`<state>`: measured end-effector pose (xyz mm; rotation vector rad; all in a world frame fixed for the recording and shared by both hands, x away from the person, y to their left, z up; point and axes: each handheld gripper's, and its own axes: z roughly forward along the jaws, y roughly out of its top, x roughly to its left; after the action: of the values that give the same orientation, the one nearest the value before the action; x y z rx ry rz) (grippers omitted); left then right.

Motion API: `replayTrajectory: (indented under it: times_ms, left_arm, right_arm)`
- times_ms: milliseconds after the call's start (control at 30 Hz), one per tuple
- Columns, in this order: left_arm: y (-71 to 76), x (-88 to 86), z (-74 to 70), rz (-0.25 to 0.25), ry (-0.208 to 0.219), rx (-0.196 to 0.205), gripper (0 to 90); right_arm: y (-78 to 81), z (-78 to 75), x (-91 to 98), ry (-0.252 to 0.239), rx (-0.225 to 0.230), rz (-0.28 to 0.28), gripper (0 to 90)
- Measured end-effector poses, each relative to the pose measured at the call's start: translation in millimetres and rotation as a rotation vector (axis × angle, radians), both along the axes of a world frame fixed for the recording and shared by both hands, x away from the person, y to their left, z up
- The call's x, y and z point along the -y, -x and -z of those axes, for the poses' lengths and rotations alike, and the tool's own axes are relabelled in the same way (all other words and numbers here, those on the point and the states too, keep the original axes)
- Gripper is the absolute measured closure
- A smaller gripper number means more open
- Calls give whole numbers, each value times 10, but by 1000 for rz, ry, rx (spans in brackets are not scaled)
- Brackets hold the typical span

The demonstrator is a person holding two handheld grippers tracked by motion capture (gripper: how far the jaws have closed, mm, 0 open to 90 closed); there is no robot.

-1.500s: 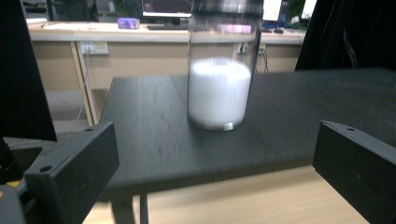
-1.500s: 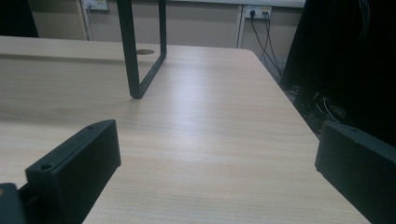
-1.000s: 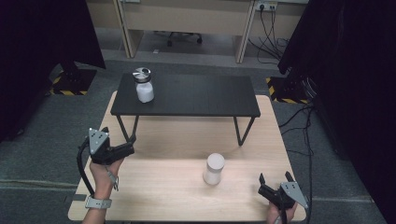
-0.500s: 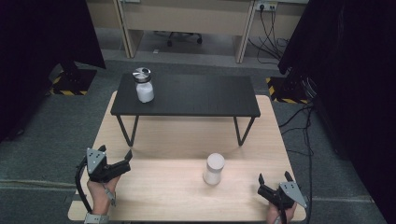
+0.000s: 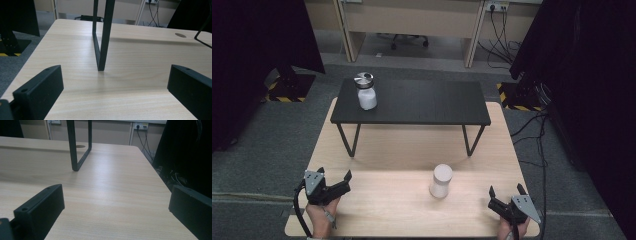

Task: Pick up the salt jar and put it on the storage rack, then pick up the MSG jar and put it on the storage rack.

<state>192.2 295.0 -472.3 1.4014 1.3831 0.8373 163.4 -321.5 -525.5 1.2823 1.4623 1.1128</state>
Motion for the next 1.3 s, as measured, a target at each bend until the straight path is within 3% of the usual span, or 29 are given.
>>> replayTrajectory:
  times_ms: [733,1300]
  left_arm:
    - [65,-80,163,-23,-7,-80,0]
    - [81,-75,191,-10,-8,-92,0]
  right_arm:
    - [-1,-3,-10,20,-2,-10,3]
    - [-3,-4,-10,28,-3,-17,3]
